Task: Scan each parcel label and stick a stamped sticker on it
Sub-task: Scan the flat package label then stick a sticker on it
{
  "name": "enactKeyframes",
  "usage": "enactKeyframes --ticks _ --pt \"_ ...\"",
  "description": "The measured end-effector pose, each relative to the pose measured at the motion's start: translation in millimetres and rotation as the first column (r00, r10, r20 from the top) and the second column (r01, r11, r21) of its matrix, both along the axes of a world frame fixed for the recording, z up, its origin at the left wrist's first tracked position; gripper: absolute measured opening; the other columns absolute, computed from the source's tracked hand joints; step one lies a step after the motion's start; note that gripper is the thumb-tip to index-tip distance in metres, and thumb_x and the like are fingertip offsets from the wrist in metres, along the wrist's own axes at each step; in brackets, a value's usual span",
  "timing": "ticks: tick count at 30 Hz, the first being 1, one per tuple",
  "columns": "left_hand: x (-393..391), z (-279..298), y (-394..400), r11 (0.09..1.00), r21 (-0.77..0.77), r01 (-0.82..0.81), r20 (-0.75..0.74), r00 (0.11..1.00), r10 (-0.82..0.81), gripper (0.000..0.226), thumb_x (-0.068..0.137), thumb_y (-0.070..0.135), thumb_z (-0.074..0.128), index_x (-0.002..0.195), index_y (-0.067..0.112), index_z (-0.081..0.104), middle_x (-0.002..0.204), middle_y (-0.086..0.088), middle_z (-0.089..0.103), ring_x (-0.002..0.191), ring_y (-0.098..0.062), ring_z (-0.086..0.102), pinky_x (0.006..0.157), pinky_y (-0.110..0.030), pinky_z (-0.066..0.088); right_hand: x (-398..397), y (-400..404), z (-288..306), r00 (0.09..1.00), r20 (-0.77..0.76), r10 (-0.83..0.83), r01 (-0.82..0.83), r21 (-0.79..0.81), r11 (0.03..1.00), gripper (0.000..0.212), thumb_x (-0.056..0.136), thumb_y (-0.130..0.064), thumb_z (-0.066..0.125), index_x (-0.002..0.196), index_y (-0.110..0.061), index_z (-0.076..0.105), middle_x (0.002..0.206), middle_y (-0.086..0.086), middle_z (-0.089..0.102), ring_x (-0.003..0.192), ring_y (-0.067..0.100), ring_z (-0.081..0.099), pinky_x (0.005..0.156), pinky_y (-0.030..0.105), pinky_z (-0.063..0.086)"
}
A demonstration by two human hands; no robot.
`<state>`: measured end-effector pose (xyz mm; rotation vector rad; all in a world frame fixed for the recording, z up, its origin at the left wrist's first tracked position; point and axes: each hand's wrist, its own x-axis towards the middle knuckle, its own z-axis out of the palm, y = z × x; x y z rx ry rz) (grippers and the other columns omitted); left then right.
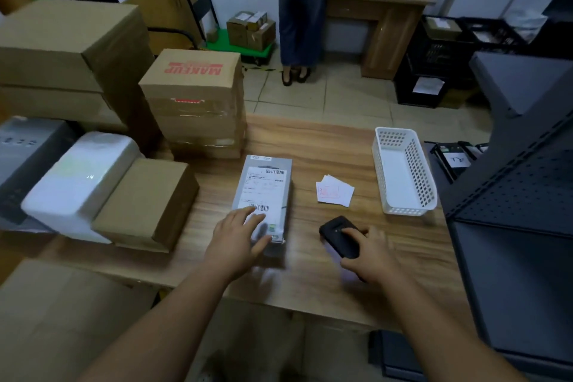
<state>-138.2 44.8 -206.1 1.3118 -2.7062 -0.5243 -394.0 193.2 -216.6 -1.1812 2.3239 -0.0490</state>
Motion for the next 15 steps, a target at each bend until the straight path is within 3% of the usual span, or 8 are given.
enactKeyframes --ticks 8,15 --pt "-32 -8 -28 0.998 -0.030 0.051 -0.006 0.999 -0.052 0.072 0.080 0.065 0.033 0.130 0.022 0.061 0.141 -0.007 0.052 0.130 -0.030 0.047 0.104 -0.045 0.038 -15 -11 -39 0.995 0.082 -0.062 0.069 -0.084 0.994 0.068 0.082 -0.053 0.067 0.142 -0.041 0.039 0.148 -0.002 0.031 0.138 0.022 0.028 0.111 0.038 0.024" --pt "-80 -9 -68 0.987 -0.045 0.155 0.077 0.985 -0.152 0.072 0.077 0.066 0.033 0.127 0.025 0.063 0.143 -0.010 0.051 0.134 -0.036 0.044 0.106 -0.053 0.035 -43 -107 -28 0.956 0.127 -0.265 0.290 -0.259 0.921 0.047 0.091 -0.043 0.062 0.132 -0.022 0.057 0.137 0.001 0.051 0.124 0.022 0.050 0.097 0.034 0.041"
